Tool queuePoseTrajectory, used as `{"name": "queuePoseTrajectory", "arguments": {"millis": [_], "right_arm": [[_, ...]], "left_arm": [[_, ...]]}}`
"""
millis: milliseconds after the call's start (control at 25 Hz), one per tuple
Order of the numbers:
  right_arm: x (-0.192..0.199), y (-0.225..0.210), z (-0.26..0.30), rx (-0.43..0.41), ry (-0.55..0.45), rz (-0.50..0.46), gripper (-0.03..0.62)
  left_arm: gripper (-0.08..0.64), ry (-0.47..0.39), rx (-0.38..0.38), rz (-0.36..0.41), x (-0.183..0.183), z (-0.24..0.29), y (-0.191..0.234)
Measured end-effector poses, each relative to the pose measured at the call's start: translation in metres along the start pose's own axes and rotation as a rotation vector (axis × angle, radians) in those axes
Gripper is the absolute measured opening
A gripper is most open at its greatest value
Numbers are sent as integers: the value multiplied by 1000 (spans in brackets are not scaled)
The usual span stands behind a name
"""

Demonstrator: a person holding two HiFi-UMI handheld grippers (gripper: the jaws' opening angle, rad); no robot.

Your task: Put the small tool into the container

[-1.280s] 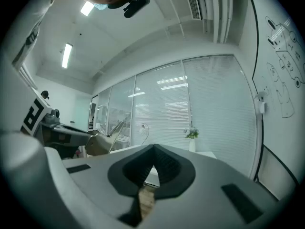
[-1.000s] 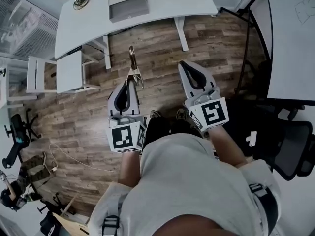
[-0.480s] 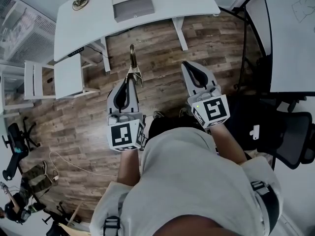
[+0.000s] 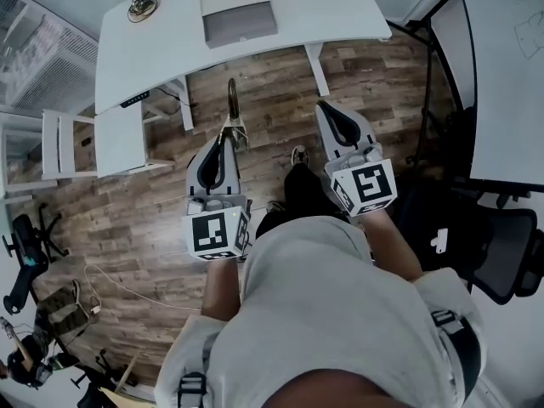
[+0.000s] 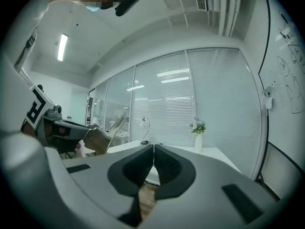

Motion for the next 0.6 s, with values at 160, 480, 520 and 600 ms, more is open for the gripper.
{"name": "queuePoseTrajectory", "arguments": {"millis": [160, 480, 520, 600], "right_arm": [[-6, -26, 46, -30, -12, 5, 26], [-7, -72, 122, -102, 7, 41, 26], [-7, -76, 127, -111, 9, 45, 26], [-5, -84, 136, -128, 15, 54, 26]], "left_arm": [[25, 12, -31, 15, -8, 42, 18], [25, 64, -71, 51, -26, 118, 38], [25, 70, -73, 54, -27, 125, 38], [25, 84, -71, 59, -29, 139, 37]]}}
Point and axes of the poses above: the fingertips, and each gripper's own axes: z forward along the fingers, y to its left, x out of its underside, the point moved 2 cm from there along -z, backward along the fingers, and after that the axes turned 5 degrees about y, right-handed, at the moved point
